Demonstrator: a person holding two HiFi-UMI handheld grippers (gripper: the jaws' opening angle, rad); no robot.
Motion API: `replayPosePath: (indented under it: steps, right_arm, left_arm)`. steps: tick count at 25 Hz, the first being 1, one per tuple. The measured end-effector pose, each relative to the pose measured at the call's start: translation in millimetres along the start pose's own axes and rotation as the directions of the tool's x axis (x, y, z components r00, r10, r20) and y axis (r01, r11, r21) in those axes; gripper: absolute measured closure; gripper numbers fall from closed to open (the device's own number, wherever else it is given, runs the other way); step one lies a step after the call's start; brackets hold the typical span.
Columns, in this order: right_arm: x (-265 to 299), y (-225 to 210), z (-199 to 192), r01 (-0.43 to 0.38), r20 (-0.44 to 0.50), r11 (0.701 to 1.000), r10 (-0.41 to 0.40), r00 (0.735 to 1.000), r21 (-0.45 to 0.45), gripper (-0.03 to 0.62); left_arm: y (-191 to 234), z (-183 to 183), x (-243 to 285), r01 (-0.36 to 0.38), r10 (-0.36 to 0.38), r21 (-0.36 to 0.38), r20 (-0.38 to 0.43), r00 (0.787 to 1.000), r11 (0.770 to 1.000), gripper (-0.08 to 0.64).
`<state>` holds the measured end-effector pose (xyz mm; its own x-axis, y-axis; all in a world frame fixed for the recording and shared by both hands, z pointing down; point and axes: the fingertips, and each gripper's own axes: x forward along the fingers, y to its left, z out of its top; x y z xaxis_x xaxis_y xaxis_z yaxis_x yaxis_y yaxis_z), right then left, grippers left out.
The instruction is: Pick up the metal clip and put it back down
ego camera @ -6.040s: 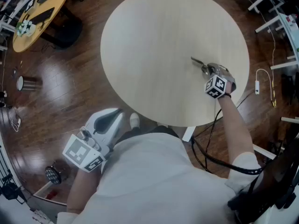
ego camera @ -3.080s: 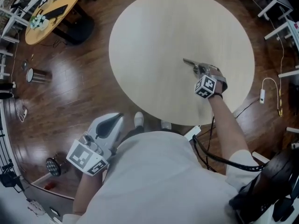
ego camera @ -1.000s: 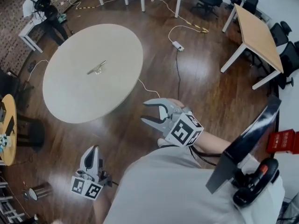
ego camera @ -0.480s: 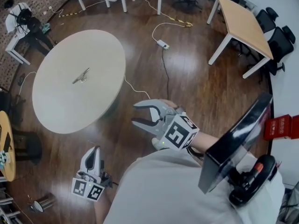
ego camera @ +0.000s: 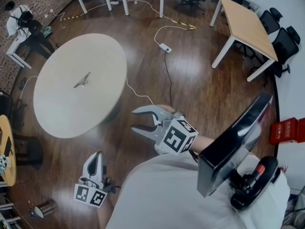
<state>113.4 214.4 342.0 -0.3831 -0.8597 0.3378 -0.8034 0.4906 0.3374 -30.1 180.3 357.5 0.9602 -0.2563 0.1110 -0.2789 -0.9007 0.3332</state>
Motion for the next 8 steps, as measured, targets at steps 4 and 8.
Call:
replayPosePath:
  steps: [4,8]
  right_arm:
    - [0.6,1.9,1.4,-0.014,0.004,1.000,0.014,1.000,-0.003,0.434]
    - [2.7,5.6,1.3,-0.024,0.009,1.000,0.024,1.000,-0.009,0.434]
  left_arm:
    - [-0.6,-2.0,-5.1,-0.020,0.020,-0.003,0.004,1.000,1.000,0.558]
    - [-0.3,-5.2,-10.4,-0.036,0.036,-0.008,0.008,0.999,0.999,0.558]
